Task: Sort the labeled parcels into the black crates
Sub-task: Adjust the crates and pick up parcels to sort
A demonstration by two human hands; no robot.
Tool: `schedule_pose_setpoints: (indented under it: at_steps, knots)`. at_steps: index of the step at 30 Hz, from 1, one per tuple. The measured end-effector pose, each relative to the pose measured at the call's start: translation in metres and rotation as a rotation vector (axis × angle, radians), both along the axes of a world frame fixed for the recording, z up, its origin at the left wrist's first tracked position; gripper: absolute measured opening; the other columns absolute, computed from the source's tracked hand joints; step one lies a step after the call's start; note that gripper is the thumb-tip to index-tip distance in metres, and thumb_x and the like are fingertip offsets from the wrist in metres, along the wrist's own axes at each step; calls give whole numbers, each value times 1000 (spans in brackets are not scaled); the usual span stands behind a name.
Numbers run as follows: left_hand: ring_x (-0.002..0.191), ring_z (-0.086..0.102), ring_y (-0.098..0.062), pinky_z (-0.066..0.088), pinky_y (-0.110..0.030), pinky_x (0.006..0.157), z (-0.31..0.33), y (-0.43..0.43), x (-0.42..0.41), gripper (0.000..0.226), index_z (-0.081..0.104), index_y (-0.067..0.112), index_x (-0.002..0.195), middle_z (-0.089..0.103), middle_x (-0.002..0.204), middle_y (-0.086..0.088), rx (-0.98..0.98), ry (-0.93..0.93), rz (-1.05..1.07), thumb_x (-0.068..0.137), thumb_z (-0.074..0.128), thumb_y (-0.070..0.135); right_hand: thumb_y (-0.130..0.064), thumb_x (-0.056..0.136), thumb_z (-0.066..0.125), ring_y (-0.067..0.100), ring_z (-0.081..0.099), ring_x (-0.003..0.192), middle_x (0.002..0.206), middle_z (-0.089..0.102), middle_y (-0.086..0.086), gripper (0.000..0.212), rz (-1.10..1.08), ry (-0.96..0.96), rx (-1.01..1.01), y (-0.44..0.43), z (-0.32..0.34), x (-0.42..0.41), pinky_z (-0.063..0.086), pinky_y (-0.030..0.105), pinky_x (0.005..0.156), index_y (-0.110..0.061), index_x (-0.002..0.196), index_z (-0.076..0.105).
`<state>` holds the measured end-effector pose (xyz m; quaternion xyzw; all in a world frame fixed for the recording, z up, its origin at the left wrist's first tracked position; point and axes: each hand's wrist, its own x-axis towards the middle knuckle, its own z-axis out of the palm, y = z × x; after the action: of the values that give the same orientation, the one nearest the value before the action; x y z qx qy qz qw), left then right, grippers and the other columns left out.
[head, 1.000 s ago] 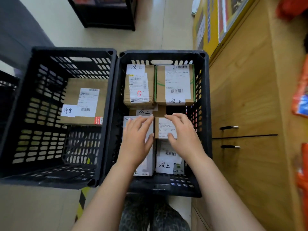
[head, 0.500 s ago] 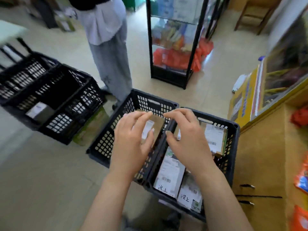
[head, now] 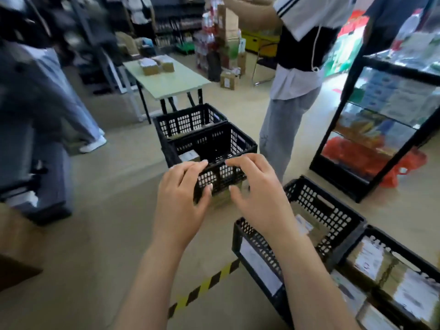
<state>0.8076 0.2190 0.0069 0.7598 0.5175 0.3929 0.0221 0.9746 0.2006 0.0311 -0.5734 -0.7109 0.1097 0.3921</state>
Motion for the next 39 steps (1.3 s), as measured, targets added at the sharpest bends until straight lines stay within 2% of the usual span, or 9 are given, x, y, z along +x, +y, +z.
schedule_pose_setpoints:
  at_steps: [2, 6, 10, 14, 18, 23, 27, 31, 39]
  knots:
    - [112, 51, -23, 43, -39, 99, 9, -1, -56, 43, 57, 14, 128, 58, 118, -3, 10, 1, 63, 86, 61, 25, -6, 80, 66, 16, 50, 112, 120, 49, -6, 48, 76, 4, 4, 10, 5, -54, 46, 37, 96, -24, 123, 56]
    - [111, 50, -21, 37, -31, 99, 24, -8, -164, 44, 58, 12, 126, 58, 117, -5, 59, 64, 200, 86, 55, 30, -9, 78, 69, 18, 49, 116, 122, 50, -4, 53, 233, 7, -15, 31, 9, -161, 43, 39, 99, -23, 127, 54]
    - [119, 46, -19, 27, -23, 105, 33, -22, -256, 46, 58, 11, 127, 57, 124, -6, 23, 113, 378, 83, 67, 22, -6, 75, 66, 20, 49, 116, 122, 50, -4, 59, 410, 7, -42, 40, 12, -259, 42, 38, 101, -26, 129, 53]
    - [116, 46, -18, 31, -26, 103, 33, -37, -321, 47, 60, 14, 125, 57, 121, -3, -9, 109, 525, 80, 65, 24, -7, 77, 65, 24, 50, 113, 118, 52, -1, 52, 542, -39, -52, 51, 13, -330, 43, 39, 97, -23, 125, 56]
    - [116, 50, -20, 40, -34, 102, 24, -42, -370, 47, 59, 17, 127, 55, 122, 0, -78, 66, 648, 82, 70, 23, -9, 78, 65, 24, 50, 112, 115, 52, 0, 44, 669, -61, -71, 67, 8, -386, 42, 38, 97, -21, 120, 58]
    - [119, 49, -16, 43, -36, 100, 20, -24, -419, 46, 58, 20, 128, 53, 125, 4, -128, -8, 755, 84, 70, 25, -14, 84, 65, 14, 46, 112, 113, 40, -13, 44, 818, -135, -93, 110, 7, -451, 36, 22, 90, -26, 124, 55]
    - [119, 50, -15, 44, -39, 100, 19, 7, -460, 46, 58, 21, 128, 50, 124, 6, -111, -90, 860, 84, 70, 21, -15, 83, 67, 12, 48, 111, 117, 37, -15, 55, 936, -130, -77, 159, 10, -507, 40, 23, 90, -30, 132, 48]
    - [117, 48, -16, 41, -30, 98, 27, 45, -497, 47, 55, 26, 131, 49, 125, 10, -97, -121, 1021, 86, 67, 23, -14, 84, 66, 11, 46, 116, 125, 40, -11, 56, 1061, -131, -46, 209, 15, -565, 43, 30, 99, -31, 134, 47]
    - [120, 45, -12, 36, -24, 97, 29, 89, -573, 50, 53, 25, 133, 48, 130, 7, -107, -134, 1238, 86, 67, 27, -18, 85, 67, 7, 44, 117, 126, 38, -15, 57, 1245, -162, -40, 269, 12, -668, 46, 33, 97, -37, 134, 44]
